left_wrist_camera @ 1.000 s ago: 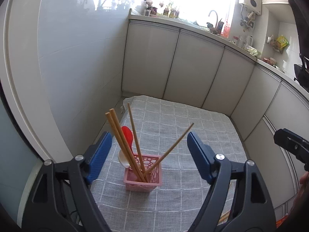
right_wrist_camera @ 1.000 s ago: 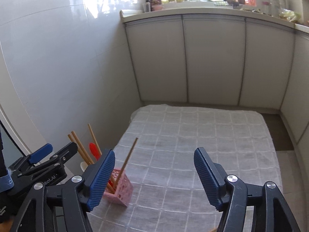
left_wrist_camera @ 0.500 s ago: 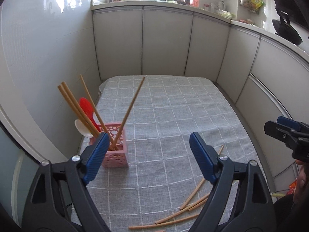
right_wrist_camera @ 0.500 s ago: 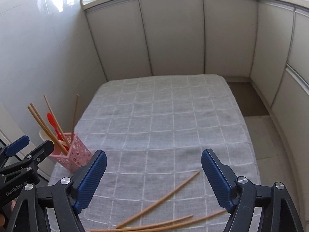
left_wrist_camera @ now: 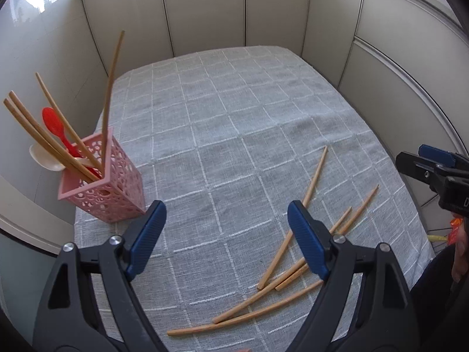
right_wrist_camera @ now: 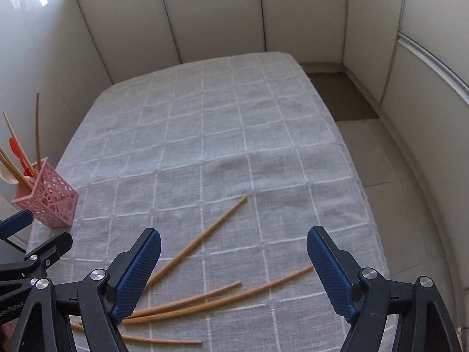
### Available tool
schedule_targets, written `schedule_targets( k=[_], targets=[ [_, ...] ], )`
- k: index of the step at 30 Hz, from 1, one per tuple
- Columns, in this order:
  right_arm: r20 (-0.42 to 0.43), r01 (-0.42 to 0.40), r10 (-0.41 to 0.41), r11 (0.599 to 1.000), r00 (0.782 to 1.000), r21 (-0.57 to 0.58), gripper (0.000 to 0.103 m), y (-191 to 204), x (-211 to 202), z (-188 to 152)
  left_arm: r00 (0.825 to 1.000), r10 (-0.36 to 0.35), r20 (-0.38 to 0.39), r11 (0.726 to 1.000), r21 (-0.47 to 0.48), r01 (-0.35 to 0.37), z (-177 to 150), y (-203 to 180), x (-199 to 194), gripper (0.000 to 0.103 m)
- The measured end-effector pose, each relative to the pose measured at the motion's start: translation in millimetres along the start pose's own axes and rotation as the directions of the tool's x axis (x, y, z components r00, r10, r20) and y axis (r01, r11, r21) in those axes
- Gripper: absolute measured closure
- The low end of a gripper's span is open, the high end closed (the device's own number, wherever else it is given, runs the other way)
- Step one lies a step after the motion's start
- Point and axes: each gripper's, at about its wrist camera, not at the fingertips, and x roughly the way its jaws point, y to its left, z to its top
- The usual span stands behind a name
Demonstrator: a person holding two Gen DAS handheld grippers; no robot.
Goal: Organize utensils
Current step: 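Move both open tools down to the remaining chopsticks on the cloth, then close the left tool on a chopstick and lift it while the right tool grasps another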
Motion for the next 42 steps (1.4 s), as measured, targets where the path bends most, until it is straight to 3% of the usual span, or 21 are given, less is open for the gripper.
schedule_targets(
  k=[10,15,17,22,25,30,32,34,42],
  targets=[
    [-0.193,0.061,-0.042,0.994,0.980,0.096,0.017,-36.7,44.6,-26.2,0.989,-0.045,-0.139,0.994,0.092,0.058,1.8,-30.3,44.8,0.018],
    [-0.213,0.087,-0.066,0.992,0.975,0.093,0.017,-41.3,47.9,-29.8,0.978,-0.107,-0.177,0.989,0.086,0.124,15.1,-44.9,66.9,0.020],
    [-0.217,0.110,-0.090,0.991,0.972,0.082,0.017,-42.4,48.5,-30.6,0.974,-0.134,-0.183,0.985,0.085,0.152,21.6,-51.5,74.7,0.027],
    [-0.237,0.129,-0.103,0.987,0.966,0.095,0.017,-51.6,51.4,-32.2,0.950,-0.219,-0.224,0.967,0.082,0.242,34.8,-70.9,96.6,0.055],
    [-0.246,0.132,-0.101,0.985,0.964,0.111,0.017,-57.9,52.6,-32.2,0.937,-0.255,-0.238,0.955,0.088,0.283,39.9,-82.9,106.6,0.064],
    [-0.254,0.129,-0.093,0.984,0.963,0.127,0.017,-63.8,55.9,-32.2,0.933,-0.258,-0.251,0.947,0.125,0.295,44.4,-103.3,120.4,0.068],
    [-0.256,0.124,-0.087,0.983,0.963,0.133,0.017,-65.4,56.3,-32.2,0.934,-0.244,-0.262,0.949,0.134,0.285,44.6,-109.0,126.2,0.076],
    [-0.257,0.117,-0.078,0.983,0.963,0.140,0.017,-66.4,56.1,-32.0,0.935,-0.227,-0.274,0.953,0.134,0.271,43.4,-109.6,132.7,0.093],
    [-0.269,0.128,-0.085,0.981,0.959,0.145,0.017,-67.6,61.1,-31.9,0.953,-0.208,-0.220,0.964,0.121,0.239,39.3,-87.9,117.6,0.095]
  ],
)
